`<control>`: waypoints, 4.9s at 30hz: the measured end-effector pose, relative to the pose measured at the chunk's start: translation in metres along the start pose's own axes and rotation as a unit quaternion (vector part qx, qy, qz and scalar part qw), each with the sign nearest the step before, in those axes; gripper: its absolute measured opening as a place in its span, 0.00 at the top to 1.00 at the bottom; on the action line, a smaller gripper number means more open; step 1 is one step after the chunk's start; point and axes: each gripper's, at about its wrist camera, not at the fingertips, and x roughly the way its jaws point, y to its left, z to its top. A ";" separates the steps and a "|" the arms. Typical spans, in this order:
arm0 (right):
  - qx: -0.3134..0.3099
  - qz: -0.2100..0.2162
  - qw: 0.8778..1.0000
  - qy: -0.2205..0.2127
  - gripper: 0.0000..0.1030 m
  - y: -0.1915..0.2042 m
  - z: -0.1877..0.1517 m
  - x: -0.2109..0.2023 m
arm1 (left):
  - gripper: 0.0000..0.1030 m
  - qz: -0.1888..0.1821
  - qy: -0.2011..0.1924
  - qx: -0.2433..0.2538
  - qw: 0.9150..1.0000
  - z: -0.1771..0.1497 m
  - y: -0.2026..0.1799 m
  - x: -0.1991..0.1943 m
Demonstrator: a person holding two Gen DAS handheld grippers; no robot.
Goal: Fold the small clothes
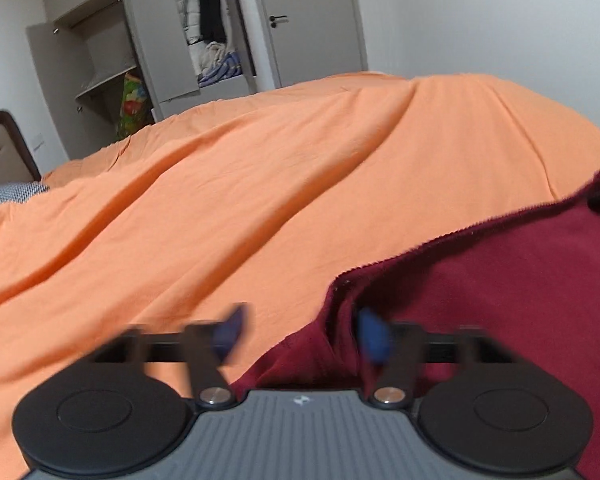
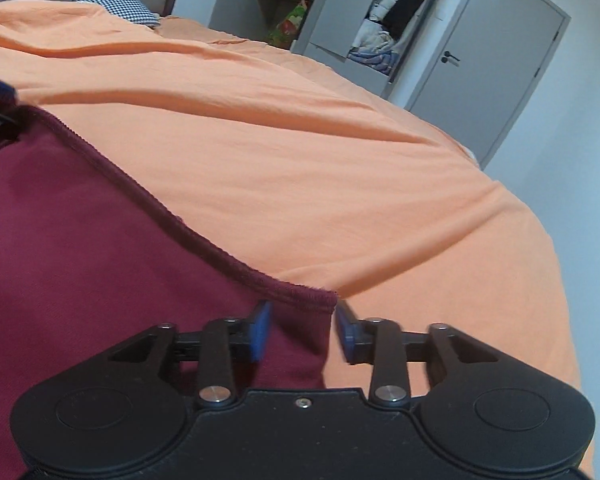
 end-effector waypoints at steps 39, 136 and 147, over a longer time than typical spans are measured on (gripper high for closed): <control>0.086 -0.134 0.975 -0.158 0.01 0.045 -0.116 -0.123 | 0.00 0.058 -0.095 -0.238 0.965 -0.109 0.016 -0.131; 0.069 -0.045 0.988 -0.133 0.00 0.188 -0.051 -0.087 | 0.00 0.075 -0.164 -0.259 0.949 -0.188 0.005 -0.105; 0.097 -0.048 0.981 -0.158 0.00 0.199 -0.080 -0.102 | 0.00 0.060 -0.157 -0.281 0.945 -0.183 0.012 -0.112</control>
